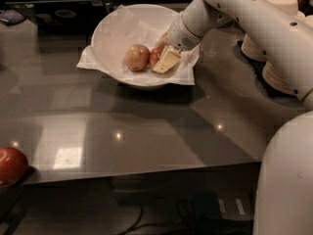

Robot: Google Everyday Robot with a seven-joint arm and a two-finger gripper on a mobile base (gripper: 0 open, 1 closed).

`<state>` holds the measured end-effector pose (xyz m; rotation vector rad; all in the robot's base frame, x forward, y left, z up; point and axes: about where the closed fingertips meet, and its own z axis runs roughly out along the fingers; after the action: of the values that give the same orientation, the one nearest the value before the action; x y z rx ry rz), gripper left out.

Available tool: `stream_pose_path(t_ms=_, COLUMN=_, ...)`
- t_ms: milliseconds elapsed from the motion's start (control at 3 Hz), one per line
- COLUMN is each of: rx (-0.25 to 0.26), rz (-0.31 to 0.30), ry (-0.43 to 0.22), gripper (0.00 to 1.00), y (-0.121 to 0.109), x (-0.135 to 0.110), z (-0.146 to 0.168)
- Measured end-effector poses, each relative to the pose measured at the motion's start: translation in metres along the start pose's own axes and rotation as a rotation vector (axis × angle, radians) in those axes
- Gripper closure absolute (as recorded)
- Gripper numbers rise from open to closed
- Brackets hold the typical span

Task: Pick apple from white bowl

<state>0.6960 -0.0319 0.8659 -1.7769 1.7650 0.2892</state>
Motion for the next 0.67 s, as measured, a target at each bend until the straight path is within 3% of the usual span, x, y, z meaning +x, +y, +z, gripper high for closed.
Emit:
stream_pose_path(t_ms=333, rx=0.000, rz=0.000, ry=-0.001, gripper=1.00, y=0.0000, x=-0.0001, z=0.0000)
stream_pose_path(t_ms=667, rx=-0.016, rz=-0.008, ry=-0.051, gripper=1.00, y=0.0027, x=-0.0099, z=-0.0047)
